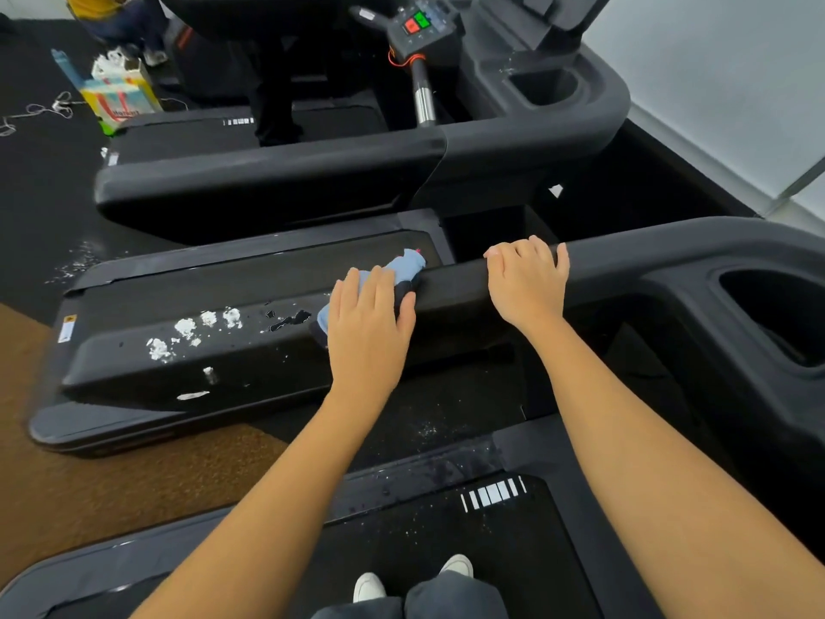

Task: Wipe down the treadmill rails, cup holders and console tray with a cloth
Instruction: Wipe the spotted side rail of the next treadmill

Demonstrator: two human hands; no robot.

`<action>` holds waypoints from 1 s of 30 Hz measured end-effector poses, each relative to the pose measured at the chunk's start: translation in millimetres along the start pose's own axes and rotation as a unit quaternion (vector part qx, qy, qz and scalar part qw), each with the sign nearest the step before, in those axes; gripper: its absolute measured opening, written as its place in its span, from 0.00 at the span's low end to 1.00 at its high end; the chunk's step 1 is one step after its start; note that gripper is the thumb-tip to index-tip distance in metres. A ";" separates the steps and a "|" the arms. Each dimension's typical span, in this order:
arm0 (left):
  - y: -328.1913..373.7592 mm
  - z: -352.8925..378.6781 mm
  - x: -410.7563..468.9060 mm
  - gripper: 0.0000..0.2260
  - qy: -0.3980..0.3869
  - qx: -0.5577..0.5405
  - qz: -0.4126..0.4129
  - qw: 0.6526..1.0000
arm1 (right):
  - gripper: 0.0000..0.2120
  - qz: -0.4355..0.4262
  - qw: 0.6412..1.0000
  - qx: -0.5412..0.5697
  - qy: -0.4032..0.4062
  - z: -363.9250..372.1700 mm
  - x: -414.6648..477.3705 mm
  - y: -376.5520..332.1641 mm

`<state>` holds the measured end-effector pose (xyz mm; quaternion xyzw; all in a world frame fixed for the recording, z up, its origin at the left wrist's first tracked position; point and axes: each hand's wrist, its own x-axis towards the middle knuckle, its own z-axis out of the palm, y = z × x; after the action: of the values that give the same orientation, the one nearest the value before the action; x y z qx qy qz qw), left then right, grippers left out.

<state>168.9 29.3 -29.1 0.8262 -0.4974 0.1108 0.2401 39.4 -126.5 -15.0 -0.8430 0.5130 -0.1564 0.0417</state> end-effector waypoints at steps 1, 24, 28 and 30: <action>-0.9 1.5 -10.8 0.18 0.002 0.013 0.017 1.000 | 0.19 0.000 1.000 -0.002 0.000 0.1 0.2 -0.3; -18.3 -19.6 28.5 0.19 -0.086 0.031 -0.035 0.995 | 0.19 -0.024 0.999 -0.005 0.040 5.4 -0.4 3.4; -20.2 -17.8 36.3 0.18 -0.078 0.020 -0.058 0.995 | 0.18 -0.036 0.998 0.004 0.044 5.7 0.1 6.5; -22.3 -15.3 11.8 0.16 -0.009 -0.001 -0.032 0.999 | 0.18 -0.038 0.998 0.017 0.045 4.1 -0.6 7.3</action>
<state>194.9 36.6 -17.3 0.8423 -0.4732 0.0952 0.2398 34.2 -129.7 -20.7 -0.8533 0.4788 -0.2047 0.0272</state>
